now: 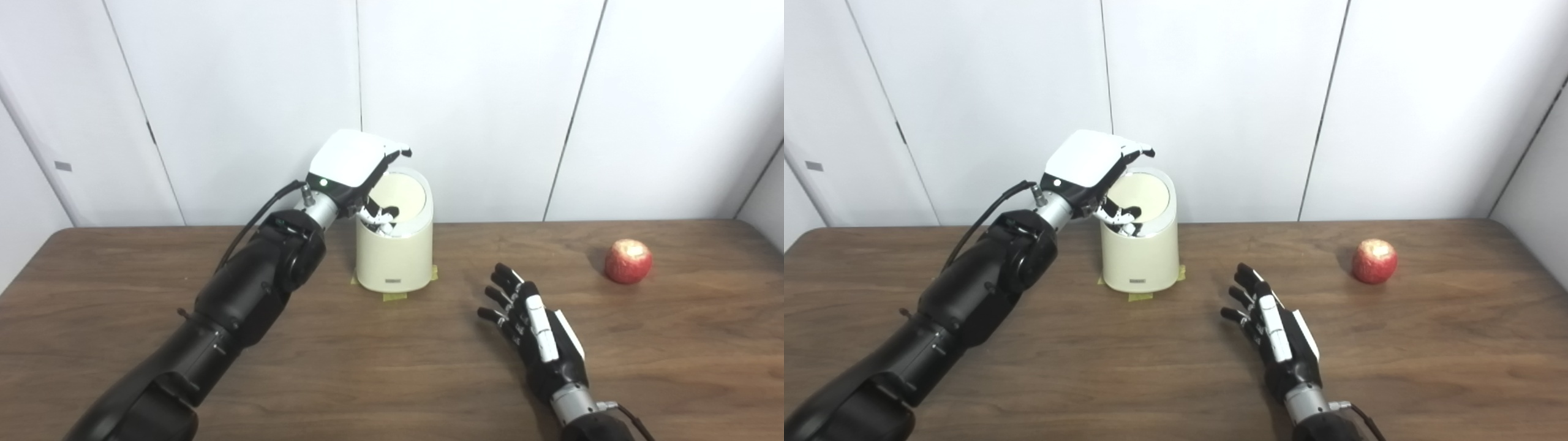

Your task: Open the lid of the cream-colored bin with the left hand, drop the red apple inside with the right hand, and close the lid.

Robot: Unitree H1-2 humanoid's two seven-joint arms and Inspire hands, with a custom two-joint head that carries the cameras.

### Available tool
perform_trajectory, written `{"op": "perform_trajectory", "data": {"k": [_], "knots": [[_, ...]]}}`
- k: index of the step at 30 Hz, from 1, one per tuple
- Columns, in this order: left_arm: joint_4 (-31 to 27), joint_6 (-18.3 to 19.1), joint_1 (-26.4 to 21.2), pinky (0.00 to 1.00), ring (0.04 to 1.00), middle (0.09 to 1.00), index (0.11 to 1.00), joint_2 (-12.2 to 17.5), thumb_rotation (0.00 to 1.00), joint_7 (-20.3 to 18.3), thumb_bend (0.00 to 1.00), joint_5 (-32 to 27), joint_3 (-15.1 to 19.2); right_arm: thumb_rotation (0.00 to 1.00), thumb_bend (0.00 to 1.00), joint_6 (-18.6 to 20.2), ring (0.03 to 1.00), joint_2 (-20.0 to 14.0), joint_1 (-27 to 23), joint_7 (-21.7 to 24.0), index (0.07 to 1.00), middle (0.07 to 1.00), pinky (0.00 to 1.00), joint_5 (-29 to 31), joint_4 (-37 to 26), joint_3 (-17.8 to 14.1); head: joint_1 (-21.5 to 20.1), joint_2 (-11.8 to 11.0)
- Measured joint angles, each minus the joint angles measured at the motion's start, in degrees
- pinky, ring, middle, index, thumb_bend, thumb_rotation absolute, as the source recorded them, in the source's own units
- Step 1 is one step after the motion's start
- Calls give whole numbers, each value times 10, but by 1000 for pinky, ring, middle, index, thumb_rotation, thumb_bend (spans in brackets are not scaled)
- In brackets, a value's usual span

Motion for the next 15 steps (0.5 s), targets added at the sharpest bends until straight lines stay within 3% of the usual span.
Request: {"op": "perform_trajectory", "data": {"k": [9, 15], "knots": [[-99, 15, 35, 729, 822, 823, 817, 13, 141, -57, 960, -10, 36, 889, 564, 1, 911, 1, -1, 0, 893, 934, 786, 2, 0, 2, 2, -5], [-198, 46, 61, 735, 813, 811, 802, 21, 124, -96, 892, -26, 92, 912, 564, 1, 911, 0, 0, 0, 902, 936, 777, 2, -2, 2, 5, -4]]}}
